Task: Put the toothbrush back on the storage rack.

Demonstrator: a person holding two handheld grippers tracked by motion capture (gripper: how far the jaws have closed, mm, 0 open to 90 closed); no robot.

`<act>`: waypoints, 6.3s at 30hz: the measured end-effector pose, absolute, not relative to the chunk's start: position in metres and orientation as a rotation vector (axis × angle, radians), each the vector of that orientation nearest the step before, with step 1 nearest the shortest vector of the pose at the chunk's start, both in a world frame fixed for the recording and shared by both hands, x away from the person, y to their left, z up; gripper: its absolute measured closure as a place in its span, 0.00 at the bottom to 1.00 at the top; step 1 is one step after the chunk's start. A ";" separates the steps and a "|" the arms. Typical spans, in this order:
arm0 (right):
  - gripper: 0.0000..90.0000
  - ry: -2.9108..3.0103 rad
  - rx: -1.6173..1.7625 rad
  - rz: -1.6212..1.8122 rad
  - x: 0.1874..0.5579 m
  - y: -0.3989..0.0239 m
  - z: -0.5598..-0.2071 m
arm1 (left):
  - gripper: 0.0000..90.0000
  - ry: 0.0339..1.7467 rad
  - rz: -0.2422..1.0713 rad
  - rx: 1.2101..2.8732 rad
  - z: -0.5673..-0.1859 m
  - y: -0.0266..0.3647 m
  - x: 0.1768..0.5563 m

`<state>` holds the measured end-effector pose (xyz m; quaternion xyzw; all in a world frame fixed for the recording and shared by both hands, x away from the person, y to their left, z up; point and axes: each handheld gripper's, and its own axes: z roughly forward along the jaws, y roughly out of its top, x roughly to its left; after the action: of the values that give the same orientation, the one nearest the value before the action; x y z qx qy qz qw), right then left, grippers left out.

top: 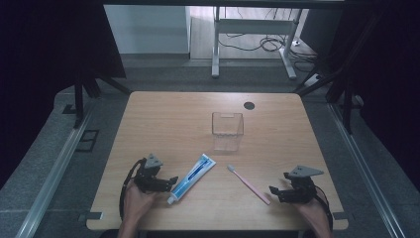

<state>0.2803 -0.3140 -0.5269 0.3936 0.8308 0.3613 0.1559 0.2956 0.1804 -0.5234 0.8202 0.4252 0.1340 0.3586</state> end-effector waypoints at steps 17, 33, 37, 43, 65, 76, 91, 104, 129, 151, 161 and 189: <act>0.15 2.400 1.044 1.025 0.277 -0.309 -0.526 | 0.14 1.049 0.348 2.100 -0.523 0.180 0.294; 0.28 2.461 1.081 0.978 0.272 -0.296 -0.517 | 0.14 1.044 0.335 2.108 -0.525 0.180 0.295; 0.47 2.479 1.091 1.013 0.272 -0.296 -0.514 | 0.14 1.048 0.333 2.110 -0.525 0.180 0.295; 0.68 2.499 1.040 1.037 0.270 -0.295 -0.508 | 0.14 1.046 0.328 2.111 -0.525 0.180 0.295; 1.00 2.674 0.924 1.065 0.264 -0.257 -0.512 | 0.14 1.024 0.326 2.119 -0.525 0.179 0.294; 1.00 2.698 0.933 0.996 0.266 -0.258 -0.518 | 0.14 1.023 0.324 2.129 -0.526 0.178 0.295; 1.00 2.663 0.985 0.974 0.273 -0.272 -0.519 | 0.14 1.021 0.325 2.139 -0.527 0.177 0.295; 1.00 2.631 1.031 0.968 0.280 -0.283 -0.518 | 0.15 1.023 0.329 2.145 -0.527 0.176 0.295; 0.85 2.755 0.955 0.752 0.294 -0.275 -0.495 | 0.15 1.066 0.346 2.131 -0.527 0.183 0.294; 0.84 2.940 0.757 0.344 0.327 -0.217 -0.485 | 0.15 1.060 0.332 2.144 -0.527 0.183 0.294; 0.84 2.979 0.711 0.210 0.338 -0.197 -0.491 | 0.15 1.061 0.325 2.147 -0.527 0.182 0.294; 0.88 2.972 0.817 0.343 0.343 -0.203 -0.481 | 0.15 1.064 0.324 2.159 -0.528 0.181 0.294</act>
<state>0.3434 -0.2035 -0.4811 0.2635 0.9581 0.1107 0.0201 0.2940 0.1805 -0.5281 0.8331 0.4104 0.1250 0.3490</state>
